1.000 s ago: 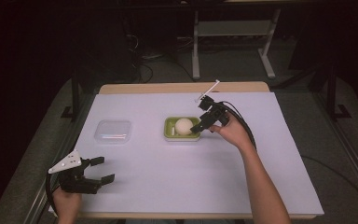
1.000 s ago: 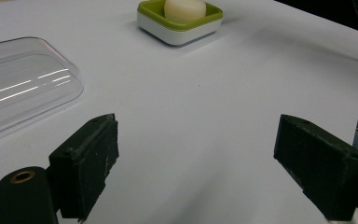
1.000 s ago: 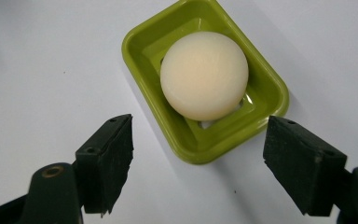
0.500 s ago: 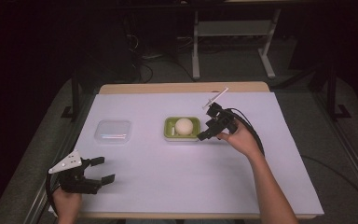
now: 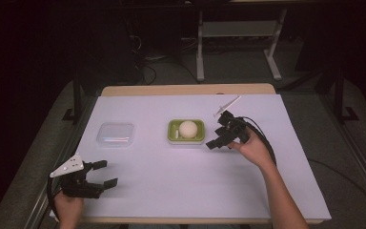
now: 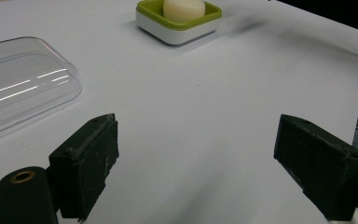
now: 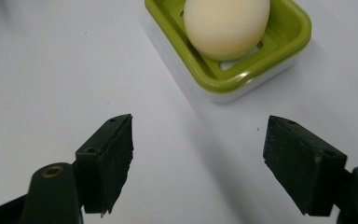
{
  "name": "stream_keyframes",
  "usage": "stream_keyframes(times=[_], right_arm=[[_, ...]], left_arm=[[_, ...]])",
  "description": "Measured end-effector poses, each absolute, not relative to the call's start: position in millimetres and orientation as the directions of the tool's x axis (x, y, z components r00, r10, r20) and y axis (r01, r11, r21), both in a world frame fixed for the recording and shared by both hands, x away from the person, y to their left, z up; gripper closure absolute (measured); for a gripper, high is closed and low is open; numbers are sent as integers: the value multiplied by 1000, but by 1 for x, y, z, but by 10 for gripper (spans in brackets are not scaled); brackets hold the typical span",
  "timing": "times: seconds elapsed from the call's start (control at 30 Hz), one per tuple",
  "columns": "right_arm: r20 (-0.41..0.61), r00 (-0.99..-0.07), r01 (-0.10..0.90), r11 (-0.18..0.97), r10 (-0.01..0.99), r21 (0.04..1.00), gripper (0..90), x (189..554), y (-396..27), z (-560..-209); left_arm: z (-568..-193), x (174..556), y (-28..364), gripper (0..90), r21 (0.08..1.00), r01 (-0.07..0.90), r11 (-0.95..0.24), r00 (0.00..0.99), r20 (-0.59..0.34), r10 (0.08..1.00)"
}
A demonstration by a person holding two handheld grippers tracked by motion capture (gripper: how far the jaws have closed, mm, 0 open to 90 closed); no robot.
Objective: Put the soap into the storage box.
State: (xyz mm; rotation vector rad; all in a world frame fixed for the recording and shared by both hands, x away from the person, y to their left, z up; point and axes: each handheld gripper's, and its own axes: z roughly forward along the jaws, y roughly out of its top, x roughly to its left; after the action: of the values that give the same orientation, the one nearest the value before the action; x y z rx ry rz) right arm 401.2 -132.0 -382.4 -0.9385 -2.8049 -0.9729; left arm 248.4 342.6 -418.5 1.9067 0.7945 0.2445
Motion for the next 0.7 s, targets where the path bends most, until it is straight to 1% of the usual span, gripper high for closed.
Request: stream_keyframes(times=[0.7], right_arm=[[196,-824,536,620,531,574,233,355,-159,-393]], left_arm=[[-419,249,341,132,869,411,-277,767,-165,621]])
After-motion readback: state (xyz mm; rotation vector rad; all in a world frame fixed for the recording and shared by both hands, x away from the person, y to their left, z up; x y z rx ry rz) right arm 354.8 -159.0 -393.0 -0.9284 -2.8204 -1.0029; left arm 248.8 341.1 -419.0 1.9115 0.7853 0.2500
